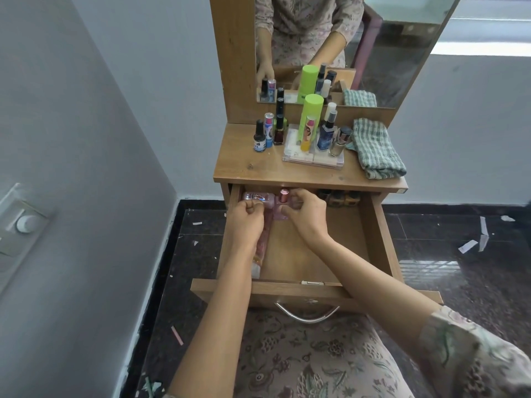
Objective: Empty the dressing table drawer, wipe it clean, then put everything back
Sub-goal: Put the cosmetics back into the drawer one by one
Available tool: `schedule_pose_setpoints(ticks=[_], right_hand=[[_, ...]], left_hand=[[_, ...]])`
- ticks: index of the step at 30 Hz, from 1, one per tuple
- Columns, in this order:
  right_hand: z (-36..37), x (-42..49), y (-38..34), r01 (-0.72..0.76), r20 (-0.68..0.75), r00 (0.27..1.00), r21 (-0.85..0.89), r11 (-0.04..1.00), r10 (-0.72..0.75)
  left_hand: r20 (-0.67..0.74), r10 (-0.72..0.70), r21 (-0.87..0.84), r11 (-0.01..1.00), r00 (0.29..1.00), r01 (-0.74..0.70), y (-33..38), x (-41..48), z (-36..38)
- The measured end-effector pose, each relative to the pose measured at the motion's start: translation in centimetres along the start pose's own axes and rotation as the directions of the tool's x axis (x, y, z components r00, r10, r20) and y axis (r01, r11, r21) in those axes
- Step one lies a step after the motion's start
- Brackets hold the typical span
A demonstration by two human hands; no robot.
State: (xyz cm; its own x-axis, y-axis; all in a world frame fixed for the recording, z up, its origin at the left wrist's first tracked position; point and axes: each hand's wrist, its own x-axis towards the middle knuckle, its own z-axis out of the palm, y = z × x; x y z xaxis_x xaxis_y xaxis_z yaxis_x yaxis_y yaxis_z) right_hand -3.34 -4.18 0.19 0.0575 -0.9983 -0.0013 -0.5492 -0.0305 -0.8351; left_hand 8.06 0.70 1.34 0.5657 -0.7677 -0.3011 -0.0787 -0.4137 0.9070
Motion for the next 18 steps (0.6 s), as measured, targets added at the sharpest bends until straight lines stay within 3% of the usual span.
schedule_pose_setpoints(ticks=[18], right_hand=[[-0.26,0.54,0.33,0.020,-0.005,1.000,0.064,0.998,-0.020]], left_hand=[[0.005,0.010,0.008,1.000,1.000,-0.010,0.10,-0.10,-0.05]])
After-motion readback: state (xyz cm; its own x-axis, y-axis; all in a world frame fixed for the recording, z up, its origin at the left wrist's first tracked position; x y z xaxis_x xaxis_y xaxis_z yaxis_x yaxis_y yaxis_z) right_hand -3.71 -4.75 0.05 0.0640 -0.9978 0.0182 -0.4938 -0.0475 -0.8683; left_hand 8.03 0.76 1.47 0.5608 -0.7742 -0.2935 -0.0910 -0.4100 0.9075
